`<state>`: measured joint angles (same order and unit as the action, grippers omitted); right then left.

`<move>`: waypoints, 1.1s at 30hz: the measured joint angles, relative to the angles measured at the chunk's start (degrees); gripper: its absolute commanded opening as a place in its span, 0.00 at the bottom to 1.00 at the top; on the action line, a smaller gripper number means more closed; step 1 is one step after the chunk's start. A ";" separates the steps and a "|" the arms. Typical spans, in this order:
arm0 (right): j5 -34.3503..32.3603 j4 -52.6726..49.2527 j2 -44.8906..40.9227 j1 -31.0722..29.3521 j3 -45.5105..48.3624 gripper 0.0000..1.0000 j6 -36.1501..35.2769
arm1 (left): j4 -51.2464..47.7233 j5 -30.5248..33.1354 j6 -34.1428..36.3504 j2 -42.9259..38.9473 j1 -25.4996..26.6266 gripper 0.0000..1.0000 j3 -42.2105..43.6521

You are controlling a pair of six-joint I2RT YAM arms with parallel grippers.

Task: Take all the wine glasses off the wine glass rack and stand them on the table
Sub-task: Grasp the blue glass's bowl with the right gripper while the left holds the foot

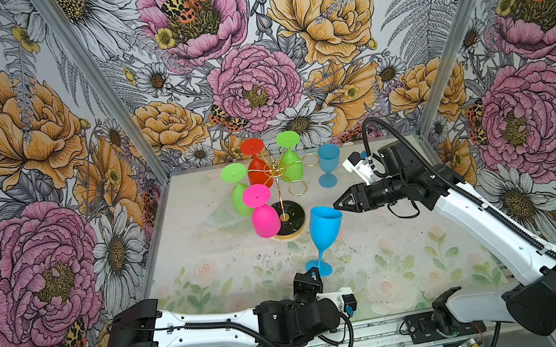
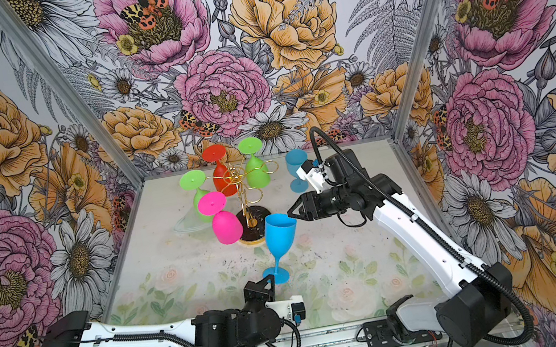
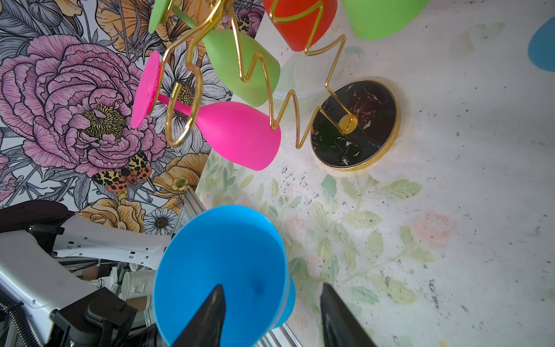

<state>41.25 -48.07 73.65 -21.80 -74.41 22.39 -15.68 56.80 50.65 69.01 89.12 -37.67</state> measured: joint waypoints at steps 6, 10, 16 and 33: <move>0.55 0.00 0.00 -0.09 0.09 0.45 -0.02 | 2.21 2.10 2.56 1.03 0.00 0.00 0.33; 0.87 0.02 0.26 -0.66 0.11 0.42 -0.02 | 4.28 3.26 4.81 1.29 0.00 0.00 1.18; 1.14 0.04 1.16 -1.31 0.42 0.39 -0.02 | 7.43 5.14 7.87 2.03 0.00 0.00 1.70; 1.09 0.09 2.05 -1.64 0.87 0.08 -0.98 | 9.55 7.10 10.97 3.65 0.02 0.00 2.67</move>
<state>42.35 -47.99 75.70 -23.44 -73.54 21.41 -6.13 63.90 61.63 72.66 89.14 -35.00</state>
